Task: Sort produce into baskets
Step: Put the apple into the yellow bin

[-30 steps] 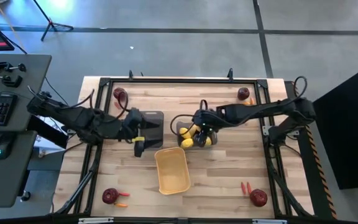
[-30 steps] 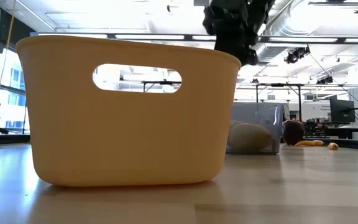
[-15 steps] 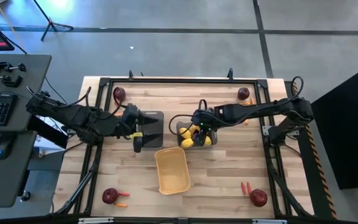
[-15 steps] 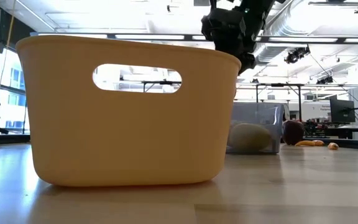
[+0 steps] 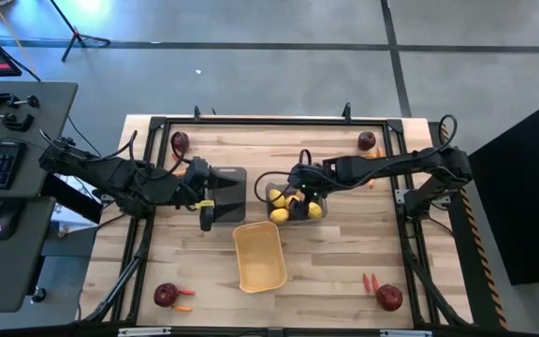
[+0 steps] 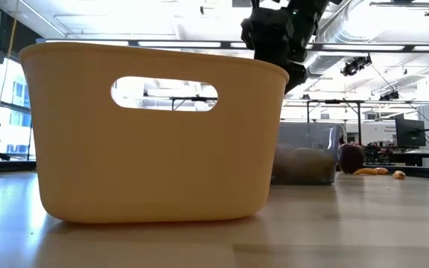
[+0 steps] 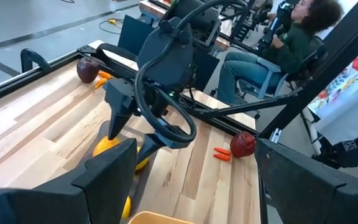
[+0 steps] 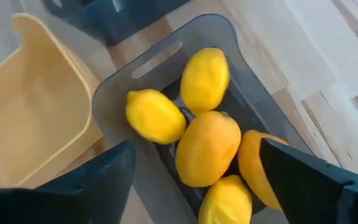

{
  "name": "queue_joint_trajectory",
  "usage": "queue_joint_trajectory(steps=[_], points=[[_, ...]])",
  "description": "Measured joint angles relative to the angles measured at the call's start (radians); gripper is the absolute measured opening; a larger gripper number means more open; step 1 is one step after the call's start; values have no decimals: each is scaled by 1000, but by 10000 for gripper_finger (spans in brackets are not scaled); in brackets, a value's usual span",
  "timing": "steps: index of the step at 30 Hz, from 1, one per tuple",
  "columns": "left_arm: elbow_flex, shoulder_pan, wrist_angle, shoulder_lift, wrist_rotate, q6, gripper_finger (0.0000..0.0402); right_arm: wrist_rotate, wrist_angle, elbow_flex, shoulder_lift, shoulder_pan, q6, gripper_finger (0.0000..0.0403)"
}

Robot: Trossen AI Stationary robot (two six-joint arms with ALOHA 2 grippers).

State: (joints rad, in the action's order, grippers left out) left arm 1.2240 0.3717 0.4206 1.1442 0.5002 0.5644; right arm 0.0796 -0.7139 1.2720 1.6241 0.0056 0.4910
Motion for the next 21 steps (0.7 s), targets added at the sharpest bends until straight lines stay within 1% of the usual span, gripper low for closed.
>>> queue_joint_trajectory(steps=[3,7,9,11,14,18,20,21], points=[[0,0,1,-4,-16,-12,314,-19,-17,1,-11,-10,2,360],[1,0,2,-10,-48,-19,314,-83,-92,3,-51,0,72,366],[1,0,2,-11,-47,-23,314,-93,-170,2,-73,49,95,366],[1,0,2,-14,-47,-33,314,-103,-225,-29,-103,129,145,366],[1,-4,1,-15,-46,-34,314,-130,-251,-122,-151,272,309,366],[1,-14,0,-15,-46,-36,314,-279,-257,-248,-191,450,621,366],[1,-22,0,-15,-47,-47,314,-356,-254,-283,-202,519,803,366],[1,-26,0,-15,-50,-54,314,-377,-252,-296,-204,546,875,366]])
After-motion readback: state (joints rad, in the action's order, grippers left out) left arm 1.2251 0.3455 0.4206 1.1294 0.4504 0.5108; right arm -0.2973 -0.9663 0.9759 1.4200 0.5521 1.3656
